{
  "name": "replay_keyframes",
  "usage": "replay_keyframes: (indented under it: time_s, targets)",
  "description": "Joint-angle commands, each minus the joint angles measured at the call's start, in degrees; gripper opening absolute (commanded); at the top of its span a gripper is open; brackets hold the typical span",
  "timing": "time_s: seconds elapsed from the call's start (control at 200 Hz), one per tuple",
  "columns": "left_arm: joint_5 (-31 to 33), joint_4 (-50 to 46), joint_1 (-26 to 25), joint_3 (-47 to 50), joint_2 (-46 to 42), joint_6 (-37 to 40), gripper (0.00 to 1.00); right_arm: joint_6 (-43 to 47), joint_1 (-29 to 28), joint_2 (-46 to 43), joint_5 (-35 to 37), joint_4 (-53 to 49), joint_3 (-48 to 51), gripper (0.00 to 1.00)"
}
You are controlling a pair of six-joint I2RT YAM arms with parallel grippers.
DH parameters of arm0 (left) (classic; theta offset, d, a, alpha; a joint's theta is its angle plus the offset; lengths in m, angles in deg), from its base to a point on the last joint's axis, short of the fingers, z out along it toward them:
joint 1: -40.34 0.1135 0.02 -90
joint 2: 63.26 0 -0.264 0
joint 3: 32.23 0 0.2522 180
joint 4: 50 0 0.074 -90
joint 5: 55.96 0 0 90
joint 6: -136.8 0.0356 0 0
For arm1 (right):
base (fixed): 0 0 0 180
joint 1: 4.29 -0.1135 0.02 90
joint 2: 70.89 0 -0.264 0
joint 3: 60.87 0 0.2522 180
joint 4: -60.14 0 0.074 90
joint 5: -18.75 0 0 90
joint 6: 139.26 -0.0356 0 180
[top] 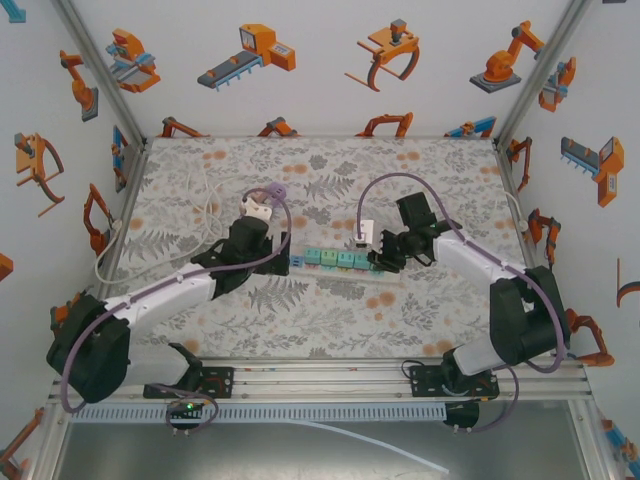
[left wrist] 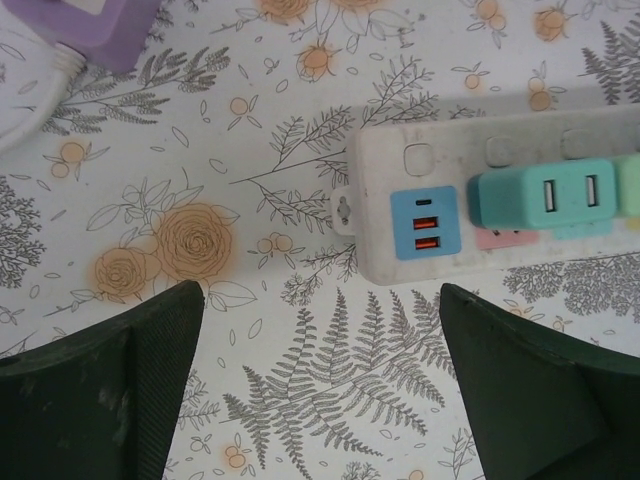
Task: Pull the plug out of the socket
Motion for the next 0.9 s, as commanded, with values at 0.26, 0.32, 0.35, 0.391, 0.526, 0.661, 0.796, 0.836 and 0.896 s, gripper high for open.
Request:
replay_keyframes:
  time_s: [0.26, 0.32, 0.35, 0.391, 0.526, 0.661, 0.796, 0.836, 0.896]
  targets:
    - [-0.6, 1.0, 0.4, -5.5, 10.1, -3.5, 0.90, 1.4, 0.3, 0.7, -4.1, -4.3, -3.5, 0.25]
    - [-0.9, 1.1, 0.5, -5.9, 11.2, -3.5, 0.88, 1.6, 0.2, 0.9, -4.9, -4.7, -3.9, 0.22]
    - [-0.9, 1.2, 0.4, -6.0, 11.9, -3.7, 0.87, 1.6, 0.2, 1.0, -5.3, -4.8, -4.1, 0.21]
    - [-1.1, 1.4, 0.4, -6.1, 12.6, -3.7, 0.86, 1.6, 0.2, 1.0, -5.8, -4.8, -4.2, 0.20]
    - [-1.8, 0.6, 0.4, -6.6, 15.3, -3.7, 0.80, 1.6, 0.2, 0.9, -7.6, -4.7, -4.3, 0.19]
    - [-1.2, -1.4, 0.4, -6.8, 17.4, -4.7, 0.74, 1.6, 0.2, 0.9, -8.7, -4.4, -4.6, 0.18]
    - [-0.2, -3.9, 0.3, -6.4, 18.3, -5.2, 0.72, 1.4, 0.2, 0.8, -9.2, -4.4, -5.0, 0.18]
    - [0.4, -4.5, 0.1, -6.1, 18.3, -5.3, 0.73, 1.5, 0.2, 0.8, -9.4, -4.6, -5.1, 0.18]
    - [1.4, -4.9, -0.2, -5.1, 18.0, -5.3, 0.73, 1.4, 0.3, 0.9, -10.3, -4.6, -5.3, 0.18]
